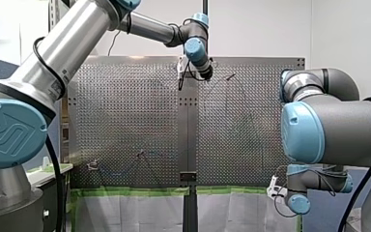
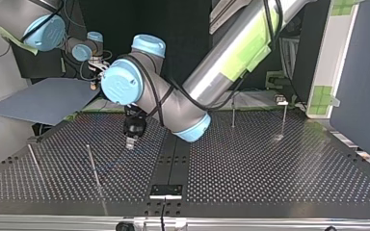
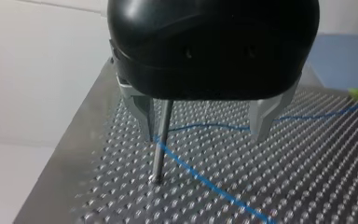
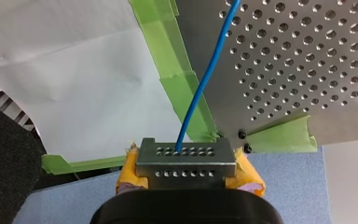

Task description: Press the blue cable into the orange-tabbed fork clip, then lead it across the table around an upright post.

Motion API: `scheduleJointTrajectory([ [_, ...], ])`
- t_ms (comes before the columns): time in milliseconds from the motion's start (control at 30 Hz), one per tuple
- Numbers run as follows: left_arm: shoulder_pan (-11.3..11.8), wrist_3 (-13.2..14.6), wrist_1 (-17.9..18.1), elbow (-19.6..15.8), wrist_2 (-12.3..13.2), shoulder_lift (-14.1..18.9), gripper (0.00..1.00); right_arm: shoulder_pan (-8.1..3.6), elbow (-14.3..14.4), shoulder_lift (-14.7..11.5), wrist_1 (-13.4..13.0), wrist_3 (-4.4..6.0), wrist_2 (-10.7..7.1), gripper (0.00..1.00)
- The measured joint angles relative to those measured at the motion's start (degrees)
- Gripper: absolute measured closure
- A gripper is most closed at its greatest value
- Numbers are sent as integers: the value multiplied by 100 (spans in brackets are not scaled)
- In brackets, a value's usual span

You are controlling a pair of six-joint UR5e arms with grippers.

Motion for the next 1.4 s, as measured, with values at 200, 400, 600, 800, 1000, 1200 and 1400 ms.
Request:
scheduleJointTrajectory([
  [200, 23, -9, 27, 1, -182, 121, 0, 9, 0, 0, -1, 0, 0, 100],
  [400, 42, 26, 52, 2, -168, 195, 0, 18, 0, 1, -2, 0, 0, 100],
  [600, -9, 156, 167, 44, -32, 204, 0, 21, 0, -2, 3, 0, -1, 100],
  [800, -46, 452, 277, 61, 332, 205, 0, 21, 0, -1, 6, 0, -1, 100],
  [1000, -65, 492, 274, 63, 491, 207, 0, 24, 0, -2, 6, 0, 0, 100],
  [1200, -70, 477, 269, 63, 490, 208, 0, 28, 0, 1, 6, 0, 0, 100],
  [1400, -86, 395, 263, 63, 429, 208, 0, 37, 0, 2, 6, 0, -3, 100],
])
